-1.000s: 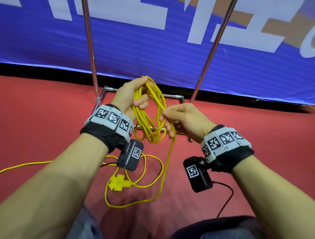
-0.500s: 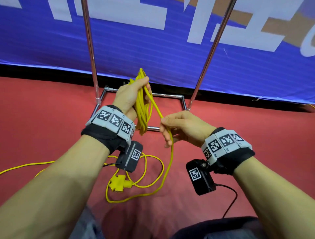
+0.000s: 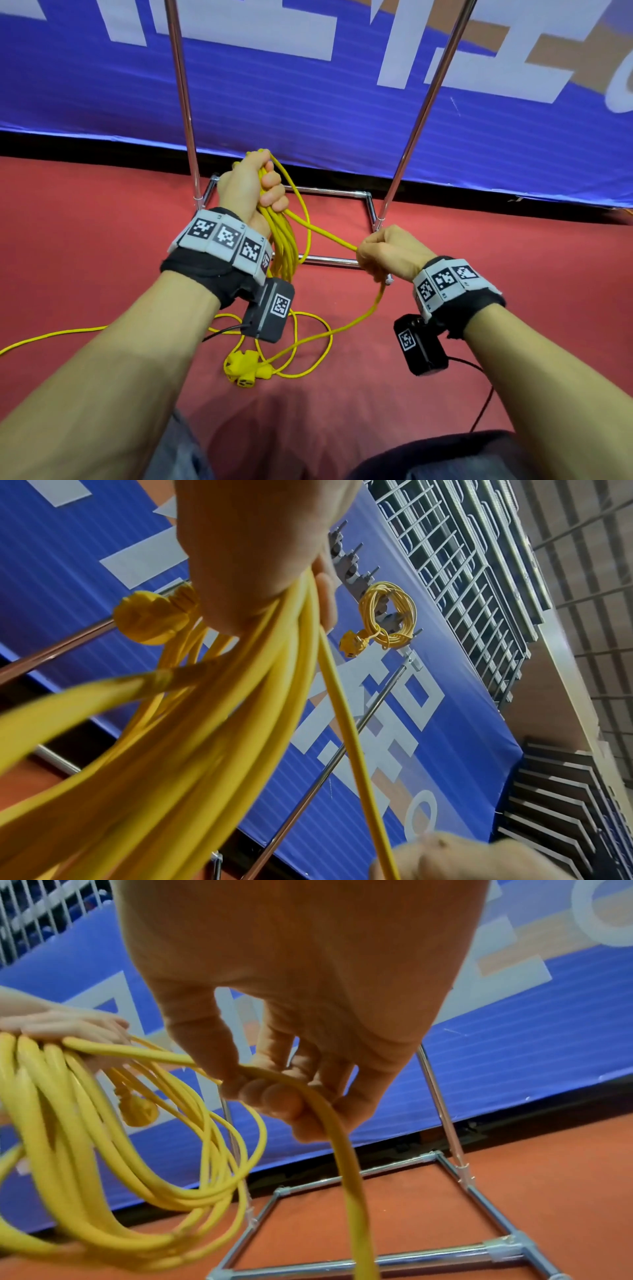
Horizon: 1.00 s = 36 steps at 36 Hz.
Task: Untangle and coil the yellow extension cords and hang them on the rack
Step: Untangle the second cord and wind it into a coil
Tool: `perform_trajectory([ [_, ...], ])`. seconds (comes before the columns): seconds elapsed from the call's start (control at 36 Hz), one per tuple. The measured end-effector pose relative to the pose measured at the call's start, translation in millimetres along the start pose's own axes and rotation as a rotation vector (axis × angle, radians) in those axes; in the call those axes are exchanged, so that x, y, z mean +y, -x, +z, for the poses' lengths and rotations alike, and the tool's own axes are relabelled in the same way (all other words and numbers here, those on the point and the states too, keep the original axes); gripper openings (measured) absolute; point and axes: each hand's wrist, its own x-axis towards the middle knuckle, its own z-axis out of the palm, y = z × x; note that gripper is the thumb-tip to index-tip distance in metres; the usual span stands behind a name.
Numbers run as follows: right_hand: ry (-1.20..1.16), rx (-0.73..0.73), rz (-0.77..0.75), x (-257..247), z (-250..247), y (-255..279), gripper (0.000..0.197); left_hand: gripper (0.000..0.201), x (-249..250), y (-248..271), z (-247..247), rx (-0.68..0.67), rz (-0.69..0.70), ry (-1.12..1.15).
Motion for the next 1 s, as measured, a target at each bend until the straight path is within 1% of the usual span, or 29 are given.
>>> perform_trajectory([
  [0.08, 0.135, 0.060, 0.088, 19.0, -10.3, -5.3, 0.022, 0.032, 10.4, -4.8, -7.3, 0.049, 0.047, 0.048],
  [0.14, 0.111, 0.090, 0.160, 29.4, -19.1, -5.4, 0.023, 0.032, 16.2, -6.4, -10.7, 0.077, 0.081, 0.053],
  [0.25, -0.006, 0.161, 0.172, 28.7, -21.9, -6.3, 0.021, 0.033, 13.4, -4.1, -9.1, 0.110, 0.128, -0.089],
  [0.31, -0.133, 0.191, 0.155, 24.3, -21.0, -6.5, 0.019, 0.030, 10.5, -4.1, -6.8, 0.113, 0.134, -0.141],
  [0.36, -0.309, 0.211, 0.144, 19.7, -20.5, -7.5, 0.016, 0.027, 8.7, -4.8, -6.9, 0.127, 0.135, -0.184],
  [0.42, -0.453, 0.201, 0.130, 14.4, -21.6, -8.6, 0.020, 0.027, 6.3, -6.1, -7.6, 0.136, 0.130, -0.247],
  [0.47, -0.564, 0.151, 0.108, 10.4, -21.7, -10.5, 0.028, 0.028, 2.9, -6.9, -7.9, 0.139, 0.118, -0.346],
  [0.53, -0.649, 0.102, 0.092, 5.8, -19.9, -10.4, 0.030, 0.029, -0.6, -7.5, -7.8, 0.139, 0.114, -0.441],
  [0.67, -0.743, 0.052, 0.006, -8.6, -10.9, -6.1, 0.028, 0.026, -12.9, -5.2, -3.8, 0.083, 0.099, -0.626],
  [0.72, -0.777, 0.034, -0.040, -16.9, -6.5, -3.3, 0.027, 0.025, -18.9, -3.2, -1.2, 0.017, 0.098, -0.666],
  [0.78, -0.790, 0.023, -0.098, -25.6, -2.0, -1.2, 0.025, 0.026, -26.7, -0.1, 2.7, -0.051, 0.082, -0.696],
  [0.83, -0.738, 0.006, -0.159, -33.3, 3.0, 0.1, 0.025, 0.032, -35.2, 4.6, 8.2, -0.078, 0.060, -0.689],
  [0.94, -0.550, -0.033, -0.235, -46.3, 15.2, 4.4, 0.027, 0.042, -48.4, 11.5, 14.7, -0.047, -0.042, -0.614],
  [1.0, -0.512, -0.054, -0.240, -49.9, 20.6, 5.7, 0.030, 0.038, -51.4, 13.9, 15.5, -0.017, -0.080, -0.515],
])
